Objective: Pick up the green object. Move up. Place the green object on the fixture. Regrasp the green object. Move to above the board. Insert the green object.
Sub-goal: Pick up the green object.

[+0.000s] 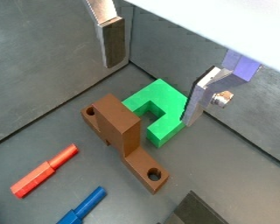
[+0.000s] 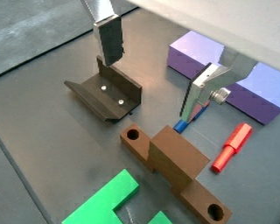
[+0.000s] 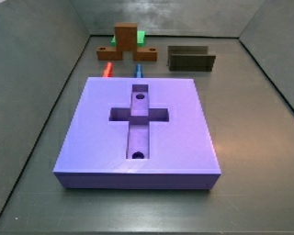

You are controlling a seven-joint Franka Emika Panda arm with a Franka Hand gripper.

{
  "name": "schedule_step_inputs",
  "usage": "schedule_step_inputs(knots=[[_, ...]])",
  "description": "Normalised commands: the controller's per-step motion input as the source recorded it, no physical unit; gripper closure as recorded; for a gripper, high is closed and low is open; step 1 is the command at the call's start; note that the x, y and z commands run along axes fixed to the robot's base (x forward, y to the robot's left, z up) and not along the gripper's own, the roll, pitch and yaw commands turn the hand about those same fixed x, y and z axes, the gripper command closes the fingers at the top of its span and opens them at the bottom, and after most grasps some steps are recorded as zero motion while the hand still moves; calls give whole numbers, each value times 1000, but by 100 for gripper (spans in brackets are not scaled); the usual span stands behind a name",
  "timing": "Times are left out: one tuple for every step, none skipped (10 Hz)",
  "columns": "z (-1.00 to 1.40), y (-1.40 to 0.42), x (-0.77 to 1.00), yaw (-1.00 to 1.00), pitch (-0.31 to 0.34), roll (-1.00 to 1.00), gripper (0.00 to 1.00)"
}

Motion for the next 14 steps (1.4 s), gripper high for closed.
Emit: schedule_step_inputs(knots=[[0,0,0,0,0,-10,0],[-186,351,103,-177,13,-159,0],[-506,786,280,-14,39,-230,0],[-657,820,34,-31,-19,-236,0],[-594,757,29,-66,-41,-279,0],[-603,286,37,-3,-104,-281,0],[-703,183,0,-111,-106,-224,0],[-789,31,0,-211,-100,-167,0],[-786,-17,0,-320,-114,-156,0],[-789,-37,0,-334,-113,-151,0],[-763,0,0,-271,-94,-170,0],[-723,0,0,-129,-74,-199,0],[-717,0,0,-74,-60,-200,0],[-731,26,0,-34,-63,-157,0]])
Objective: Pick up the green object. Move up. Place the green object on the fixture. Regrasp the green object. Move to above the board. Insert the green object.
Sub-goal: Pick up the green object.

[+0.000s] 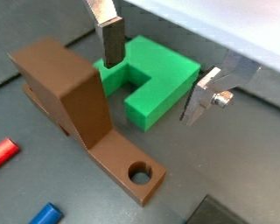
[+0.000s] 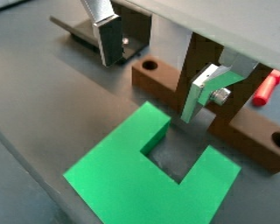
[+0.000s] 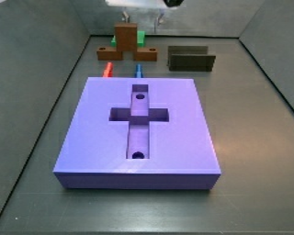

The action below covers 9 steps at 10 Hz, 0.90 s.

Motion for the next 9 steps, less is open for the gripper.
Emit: schedule_step_inputs(knots=[[-691,100,0,0,-53,-99,0],[-591,131,0,0,-47,-79,0],[-503,177,0,0,-23,-110,0],[-406,189,0,0,-7,-184,0],[-311,140,0,0,0,-203,0],[-197,46,6,0,0,-174,0],[-57,0,74,0,0,-113,0],[0,-3,66,-123,0,-71,0],[0,0,0,-140,0,-83,0]])
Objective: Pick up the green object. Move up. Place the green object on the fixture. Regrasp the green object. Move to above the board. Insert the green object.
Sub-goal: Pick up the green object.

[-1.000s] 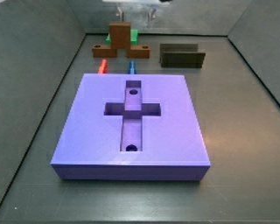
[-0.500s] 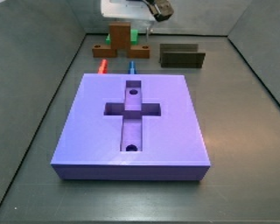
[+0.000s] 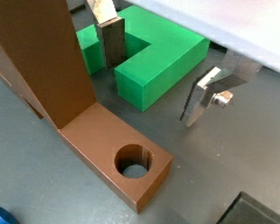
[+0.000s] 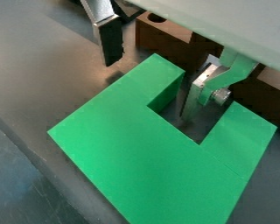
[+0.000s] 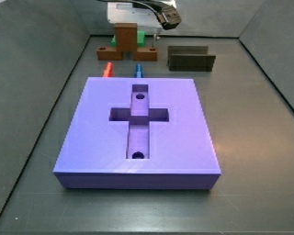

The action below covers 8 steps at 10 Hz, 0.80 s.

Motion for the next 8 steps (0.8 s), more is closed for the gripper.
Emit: schedule_step_inputs(knots=[[-37,0,0,-117,0,-97,0],[-43,0,0,-106,0,-84,0],[-111,0,0,-97,0,-119,0],[-60,0,0,0,0,-110,0],[0,0,0,0,0,-13,0],[0,0,0,0,0,0,0],[0,0,0,0,0,0,100],[0,0,0,0,0,0,100]])
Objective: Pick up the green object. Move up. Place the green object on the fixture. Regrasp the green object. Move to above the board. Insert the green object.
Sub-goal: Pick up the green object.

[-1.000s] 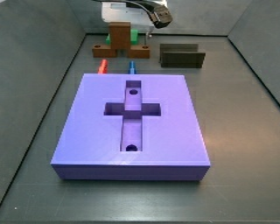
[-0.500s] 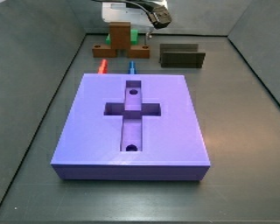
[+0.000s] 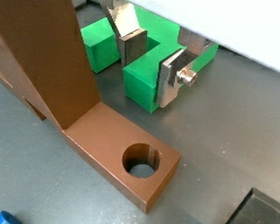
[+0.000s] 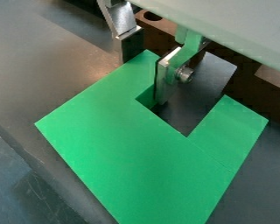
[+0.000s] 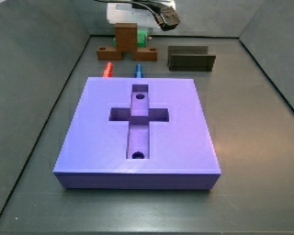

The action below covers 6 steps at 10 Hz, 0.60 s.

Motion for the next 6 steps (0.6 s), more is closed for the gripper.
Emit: schedule_step_inputs(knots=[[0,0,0,0,0,0,100],[0,0,0,0,0,0,100],[0,0,0,0,0,0,100],[0,0,0,0,0,0,100],[0,0,0,0,0,0,100],[0,0,0,0,0,0,100]])
